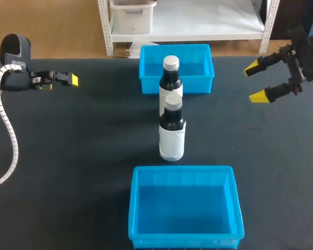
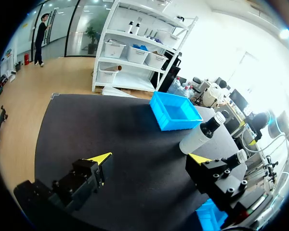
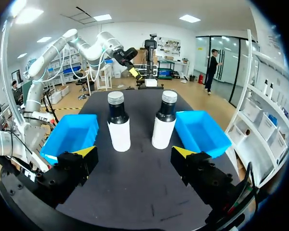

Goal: Pick up the bottle, and place it in the far bin if it is heavy, or in the near bin if it is light.

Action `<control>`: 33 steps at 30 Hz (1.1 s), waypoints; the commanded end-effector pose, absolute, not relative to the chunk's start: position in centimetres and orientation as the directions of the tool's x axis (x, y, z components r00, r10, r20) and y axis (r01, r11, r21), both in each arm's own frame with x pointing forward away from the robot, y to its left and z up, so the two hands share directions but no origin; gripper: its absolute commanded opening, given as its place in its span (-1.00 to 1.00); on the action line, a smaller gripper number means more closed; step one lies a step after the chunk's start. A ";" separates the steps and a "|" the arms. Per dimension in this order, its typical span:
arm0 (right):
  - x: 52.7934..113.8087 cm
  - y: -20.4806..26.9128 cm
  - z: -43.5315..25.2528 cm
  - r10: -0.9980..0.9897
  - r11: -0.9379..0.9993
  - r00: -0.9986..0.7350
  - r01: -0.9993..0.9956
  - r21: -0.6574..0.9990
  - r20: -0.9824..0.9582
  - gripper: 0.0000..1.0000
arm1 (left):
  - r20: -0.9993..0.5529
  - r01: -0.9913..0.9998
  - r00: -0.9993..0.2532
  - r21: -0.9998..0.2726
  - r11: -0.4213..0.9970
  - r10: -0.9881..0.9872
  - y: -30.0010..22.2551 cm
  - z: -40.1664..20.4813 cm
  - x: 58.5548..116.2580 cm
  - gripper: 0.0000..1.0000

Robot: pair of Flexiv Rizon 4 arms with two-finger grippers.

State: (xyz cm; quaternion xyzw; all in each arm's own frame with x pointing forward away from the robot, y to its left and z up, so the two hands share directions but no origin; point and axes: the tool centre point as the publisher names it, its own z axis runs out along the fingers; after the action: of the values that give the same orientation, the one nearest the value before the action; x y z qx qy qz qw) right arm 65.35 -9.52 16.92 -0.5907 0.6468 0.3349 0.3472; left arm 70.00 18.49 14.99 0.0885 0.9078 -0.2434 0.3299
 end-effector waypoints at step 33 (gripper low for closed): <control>62.8 0.8 13.9 -0.533 -0.002 -0.040 -0.999 0.049 -0.845 1.00 | -0.642 0.321 -0.767 -0.383 0.866 0.000 18.5 15.0 70.0 1.00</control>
State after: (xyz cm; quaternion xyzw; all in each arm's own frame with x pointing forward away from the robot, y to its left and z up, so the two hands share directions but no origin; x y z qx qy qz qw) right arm 62.13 -0.04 14.26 -0.6096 0.6275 0.3549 0.3298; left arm 70.00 18.50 14.99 0.0885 0.9078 -0.2434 0.3299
